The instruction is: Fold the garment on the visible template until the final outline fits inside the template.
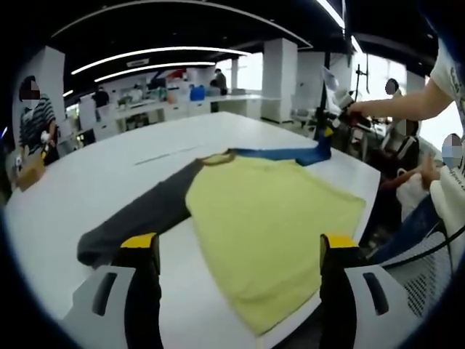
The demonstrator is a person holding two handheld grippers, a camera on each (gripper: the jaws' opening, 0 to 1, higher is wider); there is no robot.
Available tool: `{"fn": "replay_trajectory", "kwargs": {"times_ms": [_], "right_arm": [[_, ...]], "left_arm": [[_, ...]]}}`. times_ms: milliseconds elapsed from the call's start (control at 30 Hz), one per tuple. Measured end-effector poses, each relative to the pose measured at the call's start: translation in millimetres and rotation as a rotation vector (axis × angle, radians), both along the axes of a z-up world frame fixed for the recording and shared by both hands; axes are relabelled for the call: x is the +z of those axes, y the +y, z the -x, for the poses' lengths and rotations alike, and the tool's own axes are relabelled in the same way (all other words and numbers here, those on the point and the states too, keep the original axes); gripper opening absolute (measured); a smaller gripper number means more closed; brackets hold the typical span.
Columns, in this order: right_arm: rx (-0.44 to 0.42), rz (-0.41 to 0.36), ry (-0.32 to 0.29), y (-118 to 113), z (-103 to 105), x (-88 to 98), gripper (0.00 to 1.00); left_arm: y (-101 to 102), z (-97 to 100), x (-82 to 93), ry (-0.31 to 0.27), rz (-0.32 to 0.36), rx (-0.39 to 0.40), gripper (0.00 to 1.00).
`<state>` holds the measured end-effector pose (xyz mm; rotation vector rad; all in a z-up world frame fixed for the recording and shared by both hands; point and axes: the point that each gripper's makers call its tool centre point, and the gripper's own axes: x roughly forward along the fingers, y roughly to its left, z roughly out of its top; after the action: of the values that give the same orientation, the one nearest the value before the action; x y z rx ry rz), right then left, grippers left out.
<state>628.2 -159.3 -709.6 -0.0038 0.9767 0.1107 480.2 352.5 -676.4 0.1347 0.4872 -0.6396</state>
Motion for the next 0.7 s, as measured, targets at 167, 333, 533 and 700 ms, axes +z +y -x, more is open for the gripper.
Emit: {"fn": "replay_trajectory", "kwargs": {"times_ms": [167, 333, 533, 700], "right_arm": [[0.003, 0.010, -0.004, 8.5, -5.7, 3.4, 0.00], [0.027, -0.009, -0.015, 27.7, -12.7, 8.0, 0.00], [0.040, -0.056, -0.030, 51.3, -21.3, 14.8, 0.00], [0.083, -0.041, -0.027, 67.5, -25.9, 15.0, 0.00]], "left_arm": [[1.1, 1.1, 0.2, 0.000, 0.000, -0.001, 0.88], [1.4, 1.5, 1.2, -0.005, 0.002, -0.001, 0.87], [2.0, 1.0, 2.2, -0.010, 0.003, 0.001, 0.86], [2.0, 1.2, 3.4, -0.014, 0.006, 0.003, 0.86]]}}
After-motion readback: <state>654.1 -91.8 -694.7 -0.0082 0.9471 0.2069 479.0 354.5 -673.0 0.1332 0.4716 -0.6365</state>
